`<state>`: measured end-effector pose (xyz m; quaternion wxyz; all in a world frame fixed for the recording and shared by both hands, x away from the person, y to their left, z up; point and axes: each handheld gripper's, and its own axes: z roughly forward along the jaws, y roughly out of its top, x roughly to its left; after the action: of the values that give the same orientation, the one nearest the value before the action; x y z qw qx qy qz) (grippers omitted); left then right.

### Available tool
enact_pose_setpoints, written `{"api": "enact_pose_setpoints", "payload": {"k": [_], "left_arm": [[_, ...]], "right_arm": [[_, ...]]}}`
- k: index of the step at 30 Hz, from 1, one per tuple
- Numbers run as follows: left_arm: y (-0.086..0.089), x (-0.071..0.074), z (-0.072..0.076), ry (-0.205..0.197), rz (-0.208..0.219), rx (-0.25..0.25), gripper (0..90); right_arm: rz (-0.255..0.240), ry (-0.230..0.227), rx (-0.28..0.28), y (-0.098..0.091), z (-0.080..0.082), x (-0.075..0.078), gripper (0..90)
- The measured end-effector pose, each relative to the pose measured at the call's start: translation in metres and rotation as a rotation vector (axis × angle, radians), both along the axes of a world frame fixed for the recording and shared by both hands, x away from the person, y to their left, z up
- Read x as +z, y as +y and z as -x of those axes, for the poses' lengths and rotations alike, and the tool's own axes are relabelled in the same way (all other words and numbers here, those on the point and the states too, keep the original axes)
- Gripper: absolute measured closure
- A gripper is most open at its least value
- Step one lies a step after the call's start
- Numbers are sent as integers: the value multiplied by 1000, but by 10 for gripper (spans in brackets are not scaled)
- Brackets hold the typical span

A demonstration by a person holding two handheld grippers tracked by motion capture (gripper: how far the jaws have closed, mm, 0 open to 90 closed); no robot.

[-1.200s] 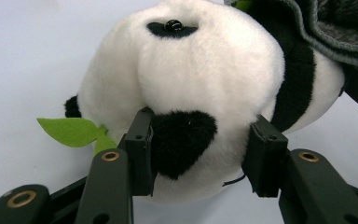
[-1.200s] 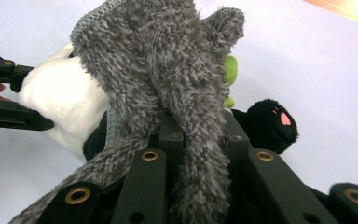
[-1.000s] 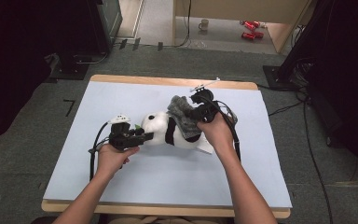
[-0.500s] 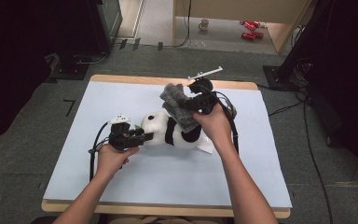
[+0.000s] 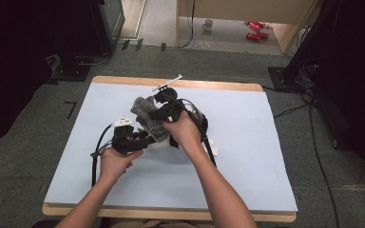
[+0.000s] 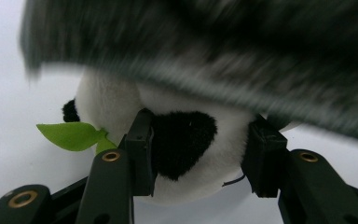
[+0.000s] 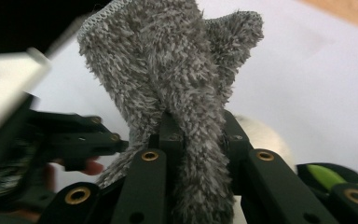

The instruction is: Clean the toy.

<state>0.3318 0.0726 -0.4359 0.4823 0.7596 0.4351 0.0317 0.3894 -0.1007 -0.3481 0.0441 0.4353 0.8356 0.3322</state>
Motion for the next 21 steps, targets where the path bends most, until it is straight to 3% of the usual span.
{"api": "enact_pose_setpoints", "payload": {"k": [2,4,8,11,17,21], "left_arm": [[2,-2,-2,17,0,-10,533],[3,-3,-3,21,7,-20,535],[1,-3,-2,15,-7,-22,538],[3,-4,-4,32,10,-19,538],[5,-5,-8,51,40,-24,539],[10,-9,-11,72,78,-36,543]], "right_arm": [[24,10,16,3,0,-12,762],[17,-4,22,0,2,-18,761],[17,-7,5,-13,5,-18,761],[28,-25,-13,-29,8,-16,761],[33,2,-63,-60,6,-14,763],[46,-19,-72,-73,11,-11,763]]}}
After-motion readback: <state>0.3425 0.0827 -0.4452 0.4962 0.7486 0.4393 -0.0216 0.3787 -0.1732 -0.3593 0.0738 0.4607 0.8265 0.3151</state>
